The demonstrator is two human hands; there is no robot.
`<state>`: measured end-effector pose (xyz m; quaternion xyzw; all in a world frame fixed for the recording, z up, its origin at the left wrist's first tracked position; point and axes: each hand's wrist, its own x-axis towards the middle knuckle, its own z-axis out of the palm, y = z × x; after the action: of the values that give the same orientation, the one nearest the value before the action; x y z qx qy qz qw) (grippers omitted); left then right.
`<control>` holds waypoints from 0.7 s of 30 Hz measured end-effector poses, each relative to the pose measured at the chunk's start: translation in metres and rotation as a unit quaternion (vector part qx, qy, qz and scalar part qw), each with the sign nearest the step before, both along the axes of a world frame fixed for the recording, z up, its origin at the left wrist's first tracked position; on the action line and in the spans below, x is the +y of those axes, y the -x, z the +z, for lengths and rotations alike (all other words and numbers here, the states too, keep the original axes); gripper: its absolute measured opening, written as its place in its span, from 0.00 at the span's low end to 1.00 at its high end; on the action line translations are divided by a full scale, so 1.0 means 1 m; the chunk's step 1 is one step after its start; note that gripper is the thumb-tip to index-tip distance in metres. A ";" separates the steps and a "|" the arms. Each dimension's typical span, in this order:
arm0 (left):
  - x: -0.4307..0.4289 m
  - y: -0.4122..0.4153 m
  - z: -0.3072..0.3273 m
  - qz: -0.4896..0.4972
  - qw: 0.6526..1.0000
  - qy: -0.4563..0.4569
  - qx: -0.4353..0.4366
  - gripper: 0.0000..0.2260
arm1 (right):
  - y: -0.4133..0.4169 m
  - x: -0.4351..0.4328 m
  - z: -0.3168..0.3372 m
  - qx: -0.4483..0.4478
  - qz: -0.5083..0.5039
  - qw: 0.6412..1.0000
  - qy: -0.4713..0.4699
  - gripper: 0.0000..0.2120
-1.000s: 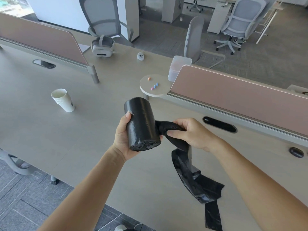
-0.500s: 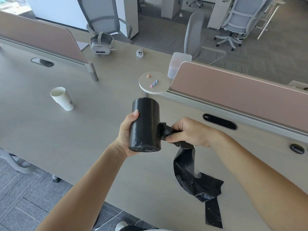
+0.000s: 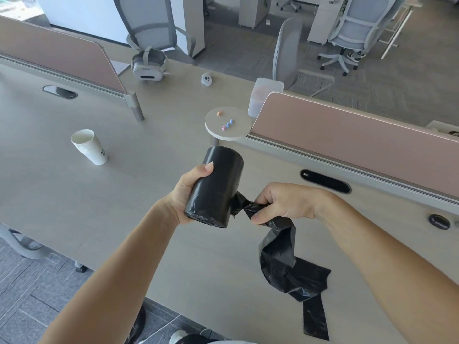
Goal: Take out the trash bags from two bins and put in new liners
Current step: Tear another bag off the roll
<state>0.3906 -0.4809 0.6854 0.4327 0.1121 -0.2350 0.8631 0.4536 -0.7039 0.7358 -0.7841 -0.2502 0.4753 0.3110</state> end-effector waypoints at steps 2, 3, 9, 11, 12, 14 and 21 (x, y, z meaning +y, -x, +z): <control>0.002 -0.002 0.000 -0.024 1.000 -0.011 0.003 0.40 | 0.000 -0.003 0.001 0.013 0.025 1.000 0.012 0.11; 0.003 -0.003 0.000 -0.033 0.999 -0.014 0.004 0.40 | 0.000 -0.004 0.001 0.020 0.035 0.999 0.017 0.12; 0.001 -0.010 -0.005 -0.085 0.994 -0.060 0.022 0.42 | 0.000 -0.013 0.003 0.054 0.065 0.996 0.034 0.15; -0.002 -0.014 -0.005 -0.102 0.991 -0.083 0.026 0.43 | -0.001 -0.017 0.001 0.056 0.065 0.996 0.038 0.16; -0.004 -0.016 -0.004 -0.107 0.990 -0.091 0.027 0.43 | -0.002 -0.019 0.000 0.055 0.062 0.996 0.038 0.15; -0.008 -0.021 -0.003 -0.116 0.988 -0.101 0.029 0.43 | -0.003 -0.024 -0.002 0.058 0.053 0.996 0.030 0.15; -0.013 -0.035 -0.007 -0.162 0.984 -0.072 0.028 0.43 | -0.002 -0.047 -0.008 0.090 0.042 0.995 0.014 0.07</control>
<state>0.4260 -0.4942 0.6781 0.4989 0.0814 -0.3753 0.7769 0.4559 -0.7512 0.7274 -0.7312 -0.2470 0.5602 0.3009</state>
